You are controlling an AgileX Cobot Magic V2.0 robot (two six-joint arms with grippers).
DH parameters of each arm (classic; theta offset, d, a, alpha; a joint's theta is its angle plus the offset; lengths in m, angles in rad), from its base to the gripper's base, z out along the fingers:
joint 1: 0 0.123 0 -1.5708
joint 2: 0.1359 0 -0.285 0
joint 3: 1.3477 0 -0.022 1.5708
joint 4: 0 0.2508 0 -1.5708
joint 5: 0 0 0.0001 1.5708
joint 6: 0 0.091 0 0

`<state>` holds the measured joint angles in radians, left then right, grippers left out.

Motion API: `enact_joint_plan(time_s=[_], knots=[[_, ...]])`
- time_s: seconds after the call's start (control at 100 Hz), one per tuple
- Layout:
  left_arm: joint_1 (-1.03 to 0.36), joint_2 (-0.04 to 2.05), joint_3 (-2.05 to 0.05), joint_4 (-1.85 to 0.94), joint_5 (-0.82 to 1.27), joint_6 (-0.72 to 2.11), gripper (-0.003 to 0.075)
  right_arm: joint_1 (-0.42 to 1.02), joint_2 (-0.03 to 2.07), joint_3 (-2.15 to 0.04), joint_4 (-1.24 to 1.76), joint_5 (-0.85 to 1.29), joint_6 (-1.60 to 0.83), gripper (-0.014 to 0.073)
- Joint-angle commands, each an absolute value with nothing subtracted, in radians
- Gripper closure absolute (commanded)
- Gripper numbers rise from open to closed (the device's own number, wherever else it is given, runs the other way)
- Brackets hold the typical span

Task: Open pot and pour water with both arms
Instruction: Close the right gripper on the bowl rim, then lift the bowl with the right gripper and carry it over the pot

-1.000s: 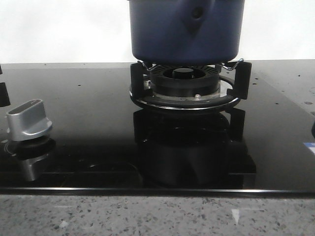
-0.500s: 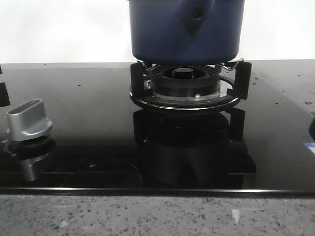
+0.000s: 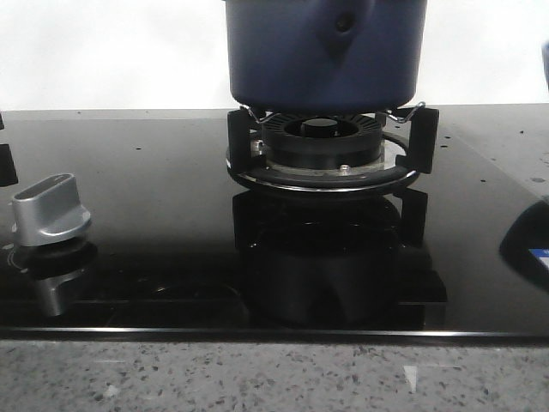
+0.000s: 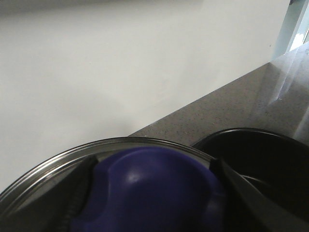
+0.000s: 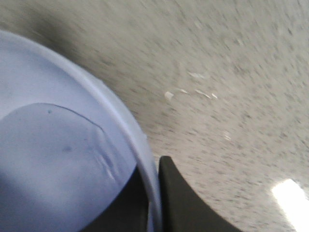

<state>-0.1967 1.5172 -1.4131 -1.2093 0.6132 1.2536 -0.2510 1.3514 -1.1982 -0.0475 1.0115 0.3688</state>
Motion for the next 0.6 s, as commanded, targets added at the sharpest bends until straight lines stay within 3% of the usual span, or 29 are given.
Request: enact_joint_plan(time_s=[0.0,0.29,0.59], knots=[[-0.196,1.465,-1.446,-1.277,0.586,1.244,0.0436,-0.255,1.3,-1.277,-0.007,0.983,0.344,0.0668],[-0.196,1.465,-1.446,-1.287,0.586,1.244,0.0436,-0.217,1.295,-1.483,0.107,1.026,0.264,0.0668],[-0.196,1.465,-1.446,-1.316,0.586,1.244,0.0436,-0.064,1.347,-1.727,0.109,1.04,0.246,0.0659]])
